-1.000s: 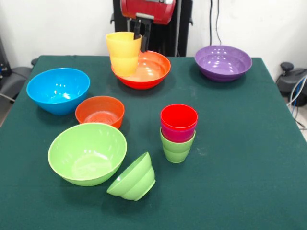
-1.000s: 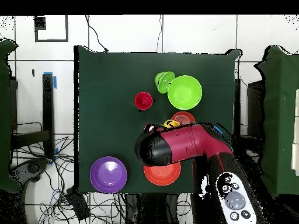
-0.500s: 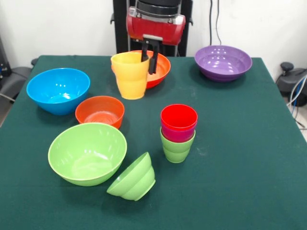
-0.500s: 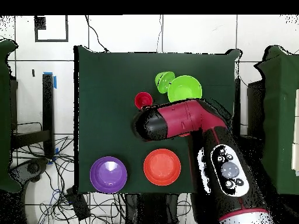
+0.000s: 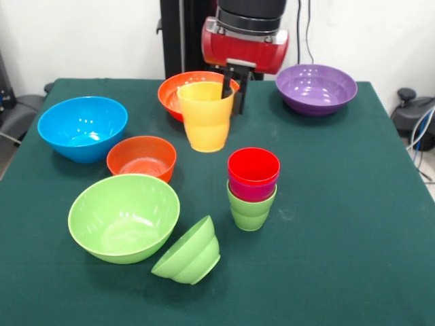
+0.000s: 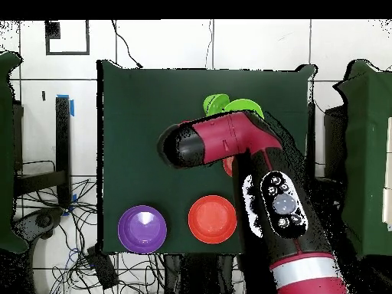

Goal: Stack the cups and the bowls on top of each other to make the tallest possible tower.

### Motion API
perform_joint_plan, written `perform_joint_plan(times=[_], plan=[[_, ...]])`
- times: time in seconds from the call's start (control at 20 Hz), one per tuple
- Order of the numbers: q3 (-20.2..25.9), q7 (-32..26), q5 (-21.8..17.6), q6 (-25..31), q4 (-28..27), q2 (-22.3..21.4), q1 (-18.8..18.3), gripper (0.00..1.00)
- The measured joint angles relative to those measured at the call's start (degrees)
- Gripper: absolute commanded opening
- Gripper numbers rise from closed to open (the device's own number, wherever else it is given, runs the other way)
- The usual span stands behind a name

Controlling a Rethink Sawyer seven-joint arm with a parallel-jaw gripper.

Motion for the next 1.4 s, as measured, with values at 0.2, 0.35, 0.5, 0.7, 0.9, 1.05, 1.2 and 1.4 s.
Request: perform_joint_plan(times=[0.2, 0.35, 0.5, 0.7, 0.9, 1.05, 1.2, 1.4], plan=[[0.0, 0.0, 0.4, 0.2, -1.2, 0.4, 1.1, 0.00], [0.0, 0.0, 1.0, 0.2, -2.4, 0.4, 2.6, 0.00], [-0.1, 0.0, 1.4, 0.3, -3.0, 0.4, 3.8, 0.00], [-0.2, 0.0, 1.7, 0.3, -3.7, 0.4, 5.4, 0.00], [-0.4, 0.0, 1.7, 0.3, -4.1, 0.4, 7.1, 0.00], [-0.8, 0.0, 1.7, 0.3, -4.5, 0.5, 8.4, 0.00], [-1.1, 0.0, 1.7, 0.3, -5.1, 0.8, 9.3, 0.00], [-1.8, 0.0, 1.7, 0.2, -5.6, 1.8, 9.9, 0.00]])
